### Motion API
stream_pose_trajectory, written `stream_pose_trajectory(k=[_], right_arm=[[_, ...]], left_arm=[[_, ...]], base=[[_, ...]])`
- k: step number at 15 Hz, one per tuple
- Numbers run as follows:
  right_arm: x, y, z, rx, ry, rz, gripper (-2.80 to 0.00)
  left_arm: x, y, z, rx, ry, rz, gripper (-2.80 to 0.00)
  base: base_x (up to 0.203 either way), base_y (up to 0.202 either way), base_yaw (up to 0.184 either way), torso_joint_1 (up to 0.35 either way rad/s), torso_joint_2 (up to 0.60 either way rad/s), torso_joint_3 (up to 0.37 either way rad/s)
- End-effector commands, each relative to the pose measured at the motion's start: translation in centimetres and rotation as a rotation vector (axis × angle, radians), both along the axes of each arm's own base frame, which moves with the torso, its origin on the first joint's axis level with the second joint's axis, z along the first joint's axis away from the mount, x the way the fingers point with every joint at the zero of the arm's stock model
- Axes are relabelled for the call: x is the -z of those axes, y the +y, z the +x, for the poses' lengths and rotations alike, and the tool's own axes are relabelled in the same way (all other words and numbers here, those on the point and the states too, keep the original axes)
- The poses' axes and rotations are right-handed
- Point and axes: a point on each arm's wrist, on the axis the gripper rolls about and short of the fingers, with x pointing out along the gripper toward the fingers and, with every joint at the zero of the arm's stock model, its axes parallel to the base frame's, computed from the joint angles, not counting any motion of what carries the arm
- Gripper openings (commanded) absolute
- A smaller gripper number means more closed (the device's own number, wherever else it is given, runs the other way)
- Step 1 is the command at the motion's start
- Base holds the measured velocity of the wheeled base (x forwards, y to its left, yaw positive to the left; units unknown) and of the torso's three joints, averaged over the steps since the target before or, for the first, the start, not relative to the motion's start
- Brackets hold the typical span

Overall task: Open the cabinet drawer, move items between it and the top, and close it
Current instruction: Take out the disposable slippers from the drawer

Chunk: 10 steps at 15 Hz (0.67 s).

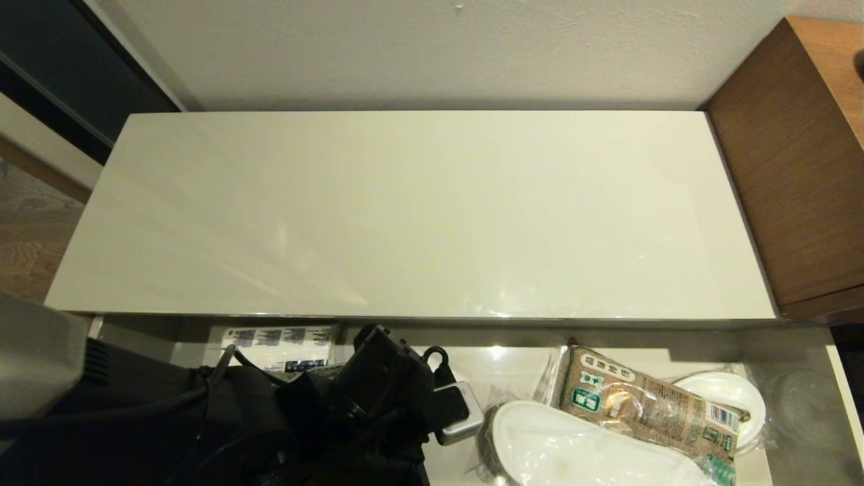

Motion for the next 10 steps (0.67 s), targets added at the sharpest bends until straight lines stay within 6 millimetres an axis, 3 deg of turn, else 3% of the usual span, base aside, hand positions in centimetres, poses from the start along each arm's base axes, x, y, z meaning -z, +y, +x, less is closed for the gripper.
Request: stream_pose_trajectory(k=[1,10], right_arm=[[0.08,0.00,-0.15,0.000,-0.021,0.000,-2.80],[0.08,0.00,-0.15,0.000,-0.021,0.000,-2.80]], left_arm=[[0.32,-0.01,-0.16,0.006,0.006,0.009,0.00],[0.44,-0.46,-1.02,-0.059,-0.016,0.022,0.00]], base=[[0.000,0.000,0.000,0.000,0.00,0.000],[0.000,0.000,0.000,0.000,0.00,0.000]])
